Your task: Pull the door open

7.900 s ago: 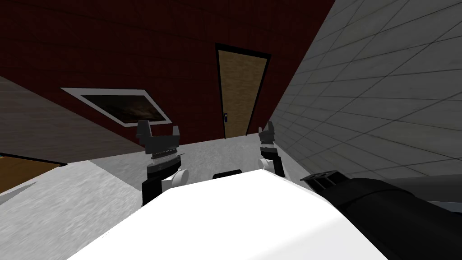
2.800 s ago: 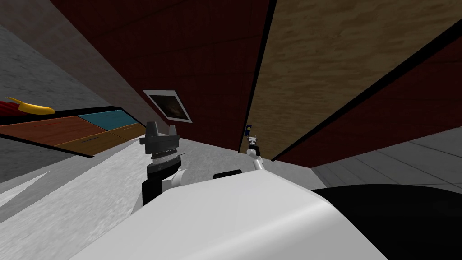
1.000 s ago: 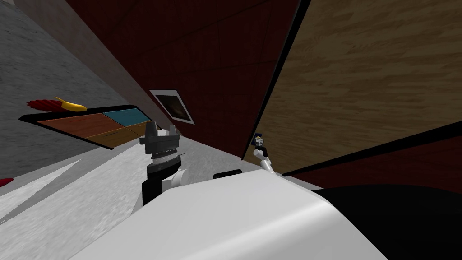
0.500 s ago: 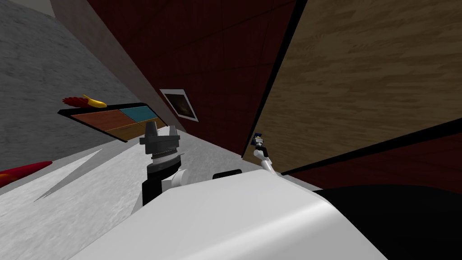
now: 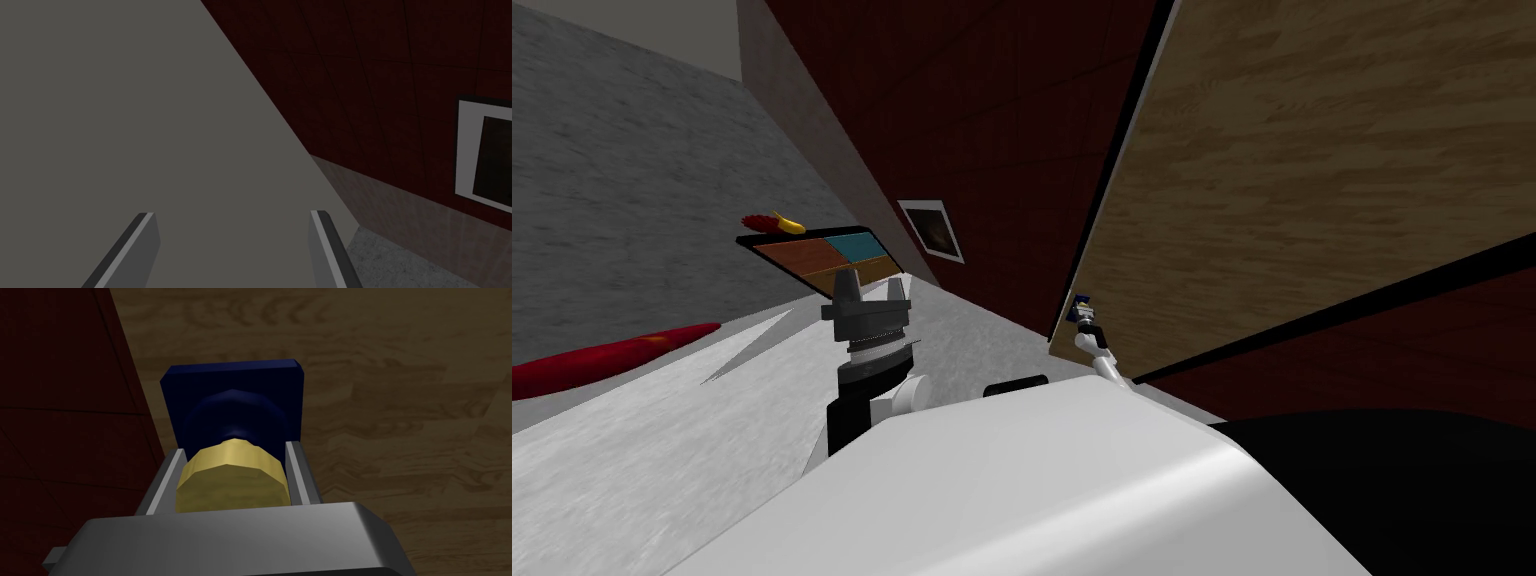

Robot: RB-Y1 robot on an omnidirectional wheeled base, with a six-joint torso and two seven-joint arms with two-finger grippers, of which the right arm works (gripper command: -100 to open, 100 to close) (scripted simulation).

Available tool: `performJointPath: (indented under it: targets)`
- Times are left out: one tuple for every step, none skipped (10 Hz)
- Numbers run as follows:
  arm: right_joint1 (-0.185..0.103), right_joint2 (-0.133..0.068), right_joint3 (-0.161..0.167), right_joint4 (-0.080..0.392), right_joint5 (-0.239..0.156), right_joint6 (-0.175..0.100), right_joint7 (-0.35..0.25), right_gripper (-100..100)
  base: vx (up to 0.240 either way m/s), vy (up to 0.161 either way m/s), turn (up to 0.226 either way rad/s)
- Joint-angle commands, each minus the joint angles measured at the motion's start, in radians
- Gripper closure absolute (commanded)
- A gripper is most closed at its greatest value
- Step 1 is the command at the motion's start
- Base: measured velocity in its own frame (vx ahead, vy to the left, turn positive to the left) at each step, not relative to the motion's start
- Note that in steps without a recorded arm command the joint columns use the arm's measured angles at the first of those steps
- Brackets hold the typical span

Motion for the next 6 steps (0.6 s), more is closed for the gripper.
performJointPath:
  targets:
    - [0.008, -0.01, 0.021, -0.006, -0.002, -0.001, -0.02, 100, -0.254, -0.026, 0.11]
    - [0.006, -0.005, 0.011, -0.006, -0.001, 0.002, -0.009, 100, -0.112, -0.016, 0.038]
    - [0.015, -0.013, 0.031, -0.01, 0.001, 0.003, -0.023, 100, -0.157, -0.019, 0.111]
    - [0.018, -0.018, 0.038, -0.013, 0.001, 0.003, -0.03, 100, -0.247, -0.045, 0.122]
    - [0.023, -0.027, 0.052, -0.017, 0.002, 0.001, -0.041, 100, -0.257, -0.032, 0.16]
    - [0.027, -0.033, 0.062, -0.021, 0.003, 0.0, -0.049, 100, -0.25, -0.039, 0.143]
